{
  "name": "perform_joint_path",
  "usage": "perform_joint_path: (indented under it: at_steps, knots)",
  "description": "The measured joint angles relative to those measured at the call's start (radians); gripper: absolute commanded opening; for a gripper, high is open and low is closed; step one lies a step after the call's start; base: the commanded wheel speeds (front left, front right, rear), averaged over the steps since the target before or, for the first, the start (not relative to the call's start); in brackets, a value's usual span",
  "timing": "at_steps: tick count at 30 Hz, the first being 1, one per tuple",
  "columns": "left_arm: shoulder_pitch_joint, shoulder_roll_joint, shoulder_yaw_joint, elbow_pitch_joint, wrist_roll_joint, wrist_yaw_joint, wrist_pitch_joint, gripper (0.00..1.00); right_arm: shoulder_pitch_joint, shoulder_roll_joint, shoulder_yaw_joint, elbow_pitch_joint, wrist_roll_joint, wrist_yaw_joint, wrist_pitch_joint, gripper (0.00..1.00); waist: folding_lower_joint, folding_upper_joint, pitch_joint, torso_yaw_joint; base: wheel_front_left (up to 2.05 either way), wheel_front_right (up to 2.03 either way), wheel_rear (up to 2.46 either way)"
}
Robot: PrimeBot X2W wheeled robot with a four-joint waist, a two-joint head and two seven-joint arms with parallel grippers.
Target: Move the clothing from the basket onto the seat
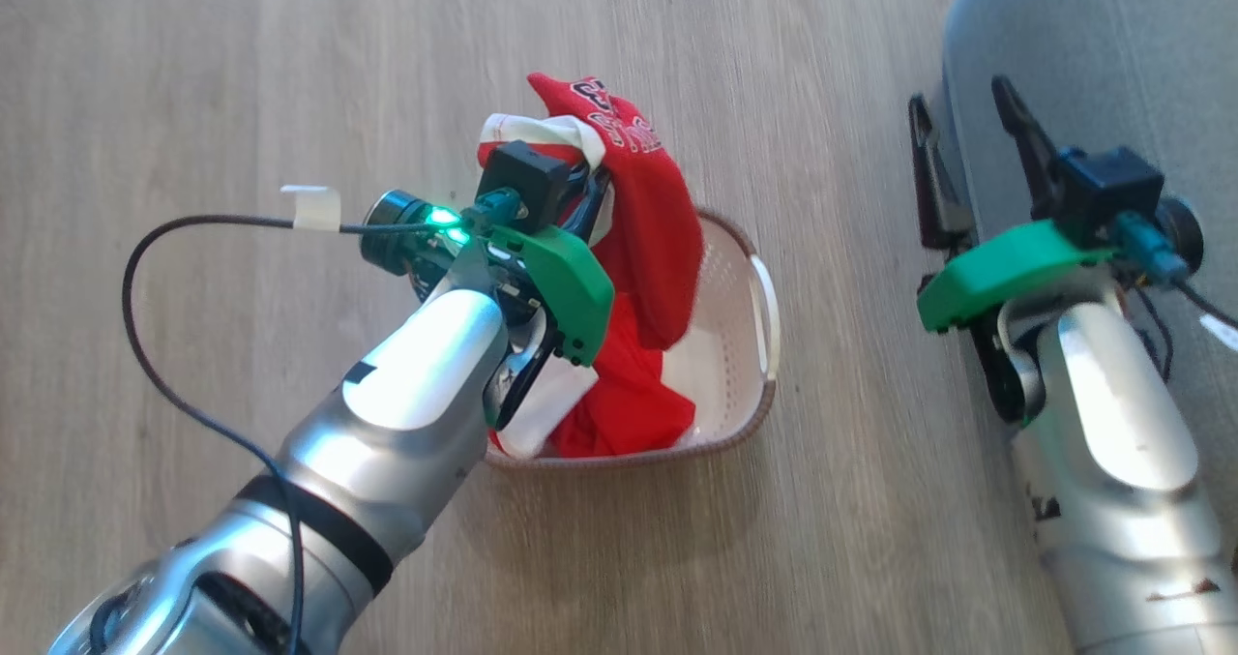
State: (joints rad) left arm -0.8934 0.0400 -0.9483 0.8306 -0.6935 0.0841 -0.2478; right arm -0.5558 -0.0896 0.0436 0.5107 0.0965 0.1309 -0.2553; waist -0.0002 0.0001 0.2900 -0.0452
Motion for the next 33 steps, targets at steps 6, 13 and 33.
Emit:
perform_joint_path:
  at_steps: [6,13,33]
  knots:
    - [0.016,-0.001,0.056,-0.076,0.042,0.002,0.0,0.0,0.053,0.0,-0.007,0.012,0.0,0.0,0.0,1.0,0.0,0.0,-0.073,0.021,0.0,0.0,0.0]
    - [0.014,-0.001,0.112,-0.19,0.109,0.002,-0.001,0.0,0.11,0.0,-0.008,0.018,0.001,0.0,0.0,1.0,0.0,0.0,-0.147,0.036,0.0,0.0,0.0]
    - [0.002,0.002,0.134,-0.277,0.139,0.004,-0.004,0.0,0.111,-0.003,0.296,-0.076,0.096,0.0,0.0,1.0,0.0001,0.0,-0.156,0.03,0.0,0.0,0.0]
